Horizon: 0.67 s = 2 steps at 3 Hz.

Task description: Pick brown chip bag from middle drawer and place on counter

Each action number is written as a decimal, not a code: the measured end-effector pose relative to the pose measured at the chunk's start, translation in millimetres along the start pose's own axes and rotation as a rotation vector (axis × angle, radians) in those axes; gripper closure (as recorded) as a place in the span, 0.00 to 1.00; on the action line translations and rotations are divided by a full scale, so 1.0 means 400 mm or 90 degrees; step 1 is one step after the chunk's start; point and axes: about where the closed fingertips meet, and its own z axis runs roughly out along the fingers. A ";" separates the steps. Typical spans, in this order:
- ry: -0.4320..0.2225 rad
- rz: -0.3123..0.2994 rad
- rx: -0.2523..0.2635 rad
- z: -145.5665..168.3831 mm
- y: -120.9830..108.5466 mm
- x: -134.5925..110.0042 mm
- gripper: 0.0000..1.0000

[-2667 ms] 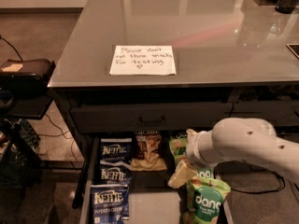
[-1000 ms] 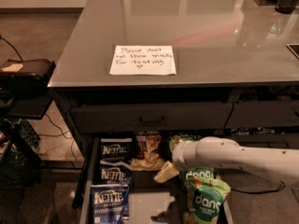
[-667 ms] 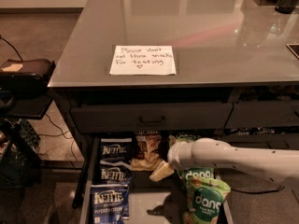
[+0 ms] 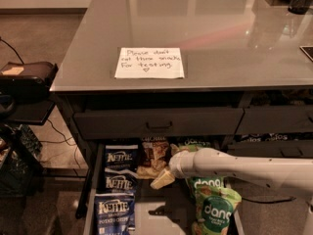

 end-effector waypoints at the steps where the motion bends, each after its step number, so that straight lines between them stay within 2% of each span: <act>1: -0.009 -0.009 0.007 0.045 -0.016 -0.002 0.00; 2: -0.008 -0.015 0.021 0.076 -0.041 0.001 0.00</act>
Offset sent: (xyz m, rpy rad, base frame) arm 0.0424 0.0096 -0.0302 -0.0222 -0.0675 -0.0200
